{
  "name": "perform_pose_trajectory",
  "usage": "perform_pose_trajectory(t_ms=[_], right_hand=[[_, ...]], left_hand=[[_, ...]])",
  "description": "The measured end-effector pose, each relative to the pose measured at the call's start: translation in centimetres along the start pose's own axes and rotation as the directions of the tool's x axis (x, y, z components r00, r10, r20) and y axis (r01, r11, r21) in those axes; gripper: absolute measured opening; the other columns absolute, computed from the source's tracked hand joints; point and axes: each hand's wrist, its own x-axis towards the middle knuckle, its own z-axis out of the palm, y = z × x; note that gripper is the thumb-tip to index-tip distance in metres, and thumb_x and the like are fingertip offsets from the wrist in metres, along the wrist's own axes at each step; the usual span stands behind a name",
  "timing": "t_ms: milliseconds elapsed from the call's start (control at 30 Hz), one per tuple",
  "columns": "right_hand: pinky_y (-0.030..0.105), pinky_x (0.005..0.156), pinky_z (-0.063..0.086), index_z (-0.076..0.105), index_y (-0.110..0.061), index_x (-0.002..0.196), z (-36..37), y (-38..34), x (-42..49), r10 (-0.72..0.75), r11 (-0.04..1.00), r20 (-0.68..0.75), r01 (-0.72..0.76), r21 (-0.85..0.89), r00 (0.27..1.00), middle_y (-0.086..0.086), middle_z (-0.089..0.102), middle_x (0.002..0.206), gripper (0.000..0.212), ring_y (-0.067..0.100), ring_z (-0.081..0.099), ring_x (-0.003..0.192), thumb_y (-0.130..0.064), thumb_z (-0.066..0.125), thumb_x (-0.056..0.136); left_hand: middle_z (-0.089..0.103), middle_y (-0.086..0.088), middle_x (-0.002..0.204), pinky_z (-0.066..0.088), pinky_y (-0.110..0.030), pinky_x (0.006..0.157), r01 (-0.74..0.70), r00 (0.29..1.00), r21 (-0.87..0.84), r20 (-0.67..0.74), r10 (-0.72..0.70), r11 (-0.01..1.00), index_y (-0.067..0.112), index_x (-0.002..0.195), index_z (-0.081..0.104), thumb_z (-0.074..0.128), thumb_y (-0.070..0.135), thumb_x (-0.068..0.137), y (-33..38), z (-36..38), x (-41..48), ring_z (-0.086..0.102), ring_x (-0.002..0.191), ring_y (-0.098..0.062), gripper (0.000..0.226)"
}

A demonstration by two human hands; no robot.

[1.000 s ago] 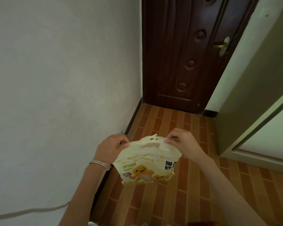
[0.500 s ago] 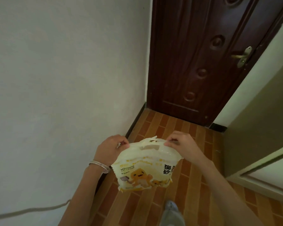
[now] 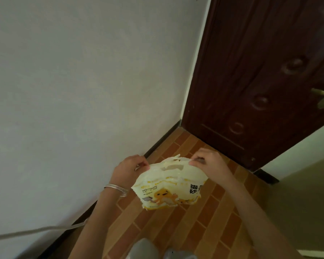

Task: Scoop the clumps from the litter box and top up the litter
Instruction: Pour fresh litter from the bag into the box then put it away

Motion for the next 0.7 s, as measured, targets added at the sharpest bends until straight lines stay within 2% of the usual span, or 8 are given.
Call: perform_pose_trajectory(t_ms=[167, 333, 467, 633, 700], right_hand=[[0.024, 0.069, 0.044, 0.069, -0.017, 0.082, -1.0, 2.5, 3.8, -0.054, 0.998, 0.047, 0.054, -0.009, 0.997, -0.015, 0.055, 0.079, 0.009, 0.007, 0.058, 0.076, -0.027, 0.069, 0.080], [0.027, 0.071, 0.048, 0.068, -0.019, 0.084, -1.2, 4.3, 9.7, -0.078, 0.997, 0.121, 0.081, -0.016, 0.990, -0.010, 0.059, 0.084, 0.008, 0.008, 0.059, 0.079, -0.027, 0.068, 0.081], [0.008, 0.061, 0.034, 0.068, -0.017, 0.084, -0.7, 5.3, 14.9, -0.118, 0.992, 0.157, 0.124, -0.030, 0.981, -0.014, 0.055, 0.080, 0.010, 0.001, 0.054, 0.074, -0.026, 0.066, 0.082], [0.006, 0.064, 0.036, 0.069, -0.013, 0.087, -0.1, 6.4, 21.2, -0.171, 0.984, 0.245, 0.180, -0.014, 0.954, -0.008, 0.059, 0.084, 0.012, 0.006, 0.056, 0.078, -0.023, 0.067, 0.083], [0.004, 0.061, 0.036, 0.069, -0.014, 0.087, 0.5, 7.0, 23.5, -0.178, 0.981, 0.273, 0.191, -0.021, 0.945, -0.009, 0.059, 0.083, 0.011, 0.002, 0.055, 0.075, -0.023, 0.067, 0.082]], left_hand=[[0.053, 0.021, 0.079, 0.036, -0.022, 0.062, 0.073, 0.997, 0.015, -0.016, -0.072, 0.997, 0.029, 0.085, 0.062, 0.057, 0.031, 0.089, 0.4, 1.8, 2.7, 0.048, 0.076, -0.005, 0.007], [0.058, 0.016, 0.081, 0.044, -0.027, 0.068, 0.113, 0.990, -0.042, -0.083, -0.116, 0.993, 0.033, 0.081, 0.061, 0.058, 0.027, 0.089, -0.1, 2.5, 6.6, 0.051, 0.075, -0.003, 0.010], [0.061, 0.012, 0.083, 0.045, -0.029, 0.069, 0.173, 0.973, -0.077, -0.141, -0.182, 0.982, 0.032, 0.079, 0.062, 0.061, 0.026, 0.088, -1.3, 2.6, 10.5, 0.051, 0.076, -0.008, 0.011], [0.061, 0.011, 0.084, 0.042, -0.026, 0.066, 0.265, 0.949, -0.096, -0.150, -0.277, 0.960, 0.029, 0.081, 0.064, 0.061, 0.025, 0.088, -2.9, 2.8, 14.6, 0.050, 0.074, -0.006, 0.008], [0.060, 0.011, 0.084, 0.040, -0.025, 0.066, 0.293, 0.943, -0.105, -0.131, -0.306, 0.950, 0.027, 0.082, 0.065, 0.061, 0.026, 0.087, -3.6, 2.9, 16.2, 0.049, 0.074, -0.007, 0.007]])
